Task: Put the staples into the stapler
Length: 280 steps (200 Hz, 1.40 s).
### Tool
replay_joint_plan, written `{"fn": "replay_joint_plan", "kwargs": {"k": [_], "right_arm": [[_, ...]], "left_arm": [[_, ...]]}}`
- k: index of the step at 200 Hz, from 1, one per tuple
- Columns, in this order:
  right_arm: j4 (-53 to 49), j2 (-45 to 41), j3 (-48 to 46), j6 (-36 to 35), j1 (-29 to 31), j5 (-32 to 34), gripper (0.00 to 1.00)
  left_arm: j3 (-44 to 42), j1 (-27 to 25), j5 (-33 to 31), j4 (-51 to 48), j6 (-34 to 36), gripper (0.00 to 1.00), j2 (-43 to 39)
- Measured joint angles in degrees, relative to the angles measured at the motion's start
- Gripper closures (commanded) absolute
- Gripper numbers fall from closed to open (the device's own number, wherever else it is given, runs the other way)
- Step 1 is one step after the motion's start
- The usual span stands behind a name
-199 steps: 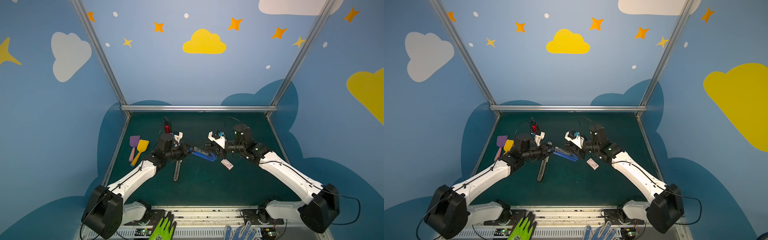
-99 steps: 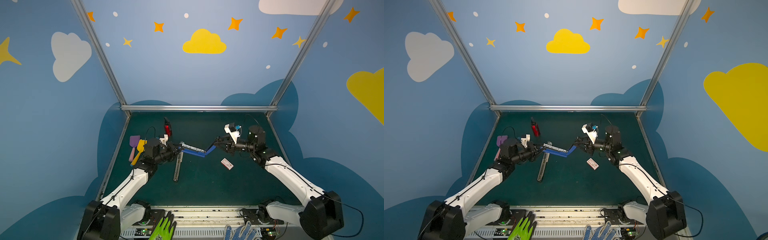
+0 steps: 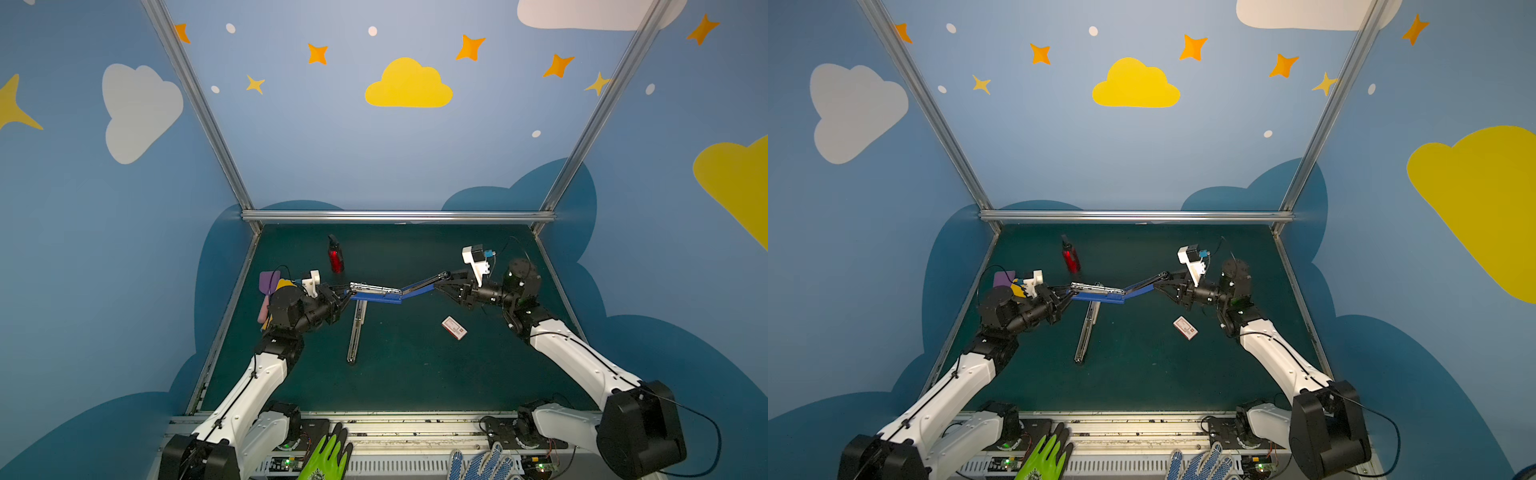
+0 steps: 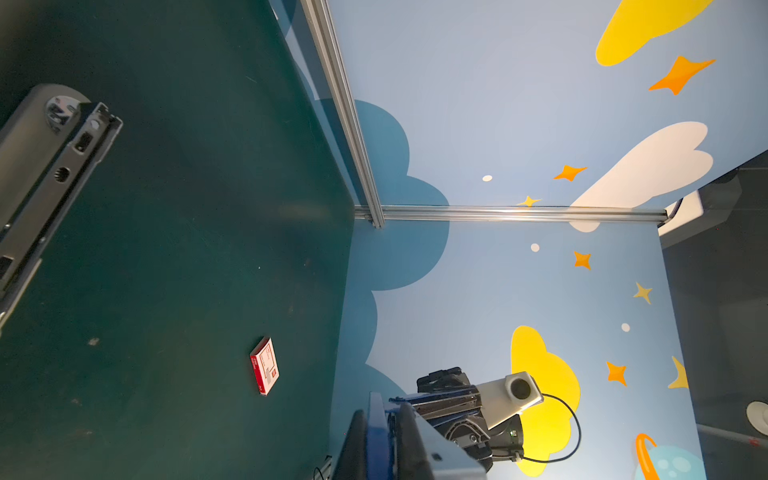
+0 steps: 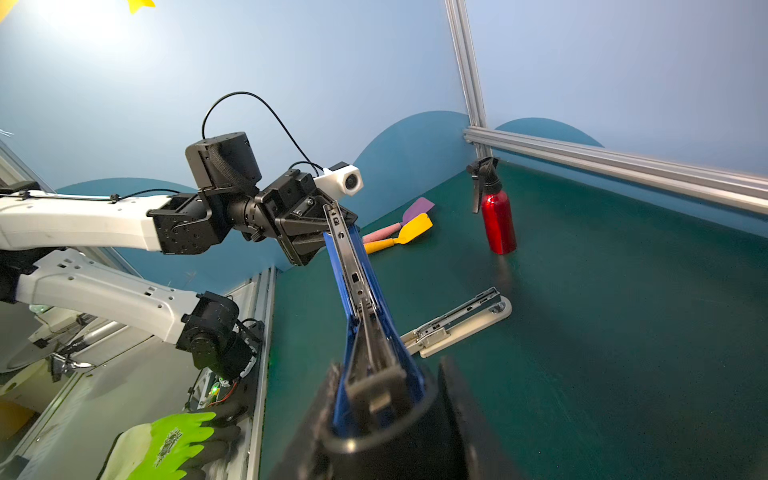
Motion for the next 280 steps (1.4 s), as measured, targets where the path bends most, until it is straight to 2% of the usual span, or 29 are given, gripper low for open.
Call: {"fn": "replay_joint_plan", "kwargs": {"k": [18,35,57,76,88,118,130,148,170,205,240,280], "right_arm": [[1.4,2.0,0.0,0.8,-0.4,-1.5,0.97],[1.9,3.7,0.0,1.3,-1.0,-2.8,0.9],[2.9,5.1,0.0,1.9,-1.8,-4.0,0.89],[3.8,6.6,0.0,2.1,-2.5,-5.0,0.76],[4.3,7.4,0.0,2.3,-2.8,-5.5,0.71],[4.9,8.4,0.0,2.7,-3.2,-6.2,0.68],[4.9,8.7,0.0,2.9,-3.2,-6.1,0.58],[4.1,9.6,0.2,3.7,-4.7,-1.8,0.51],[3.0,11.2,0.5,4.4,-8.1,3.3,0.48],[0.5,11.6,0.9,4.6,-8.5,6.2,0.48],[-1.8,11.4,1.0,4.5,-8.5,6.9,0.48],[-4.0,8.0,0.4,4.6,-8.3,8.3,0.49]], "left_arm": [[-0.3,0.3,-0.4,0.2,-0.9,0.96,-0.3],[-0.3,0.5,-0.7,0.2,-1.8,0.96,-0.3],[-0.3,0.9,-1.2,0.3,-2.6,0.96,-0.3],[0.2,1.2,-1.7,0.7,-3.0,0.96,-0.3],[0.4,1.3,-1.9,0.9,-3.1,0.96,-0.3],[0.4,1.3,-2.0,1.1,-3.5,0.96,0.0],[0.4,1.3,-2.0,1.1,-3.5,0.96,0.2],[0.4,1.5,-2.3,2.1,-3.3,0.96,0.1],[0.4,2.2,-4.3,2.7,-2.7,0.96,0.1],[0.4,1.1,-6.4,2.9,-2.4,0.96,0.6],[0.1,-2.2,-10.2,4.1,-1.3,0.96,1.3],[-1.4,-7.3,-17.6,6.6,1.3,0.96,4.2]]}}
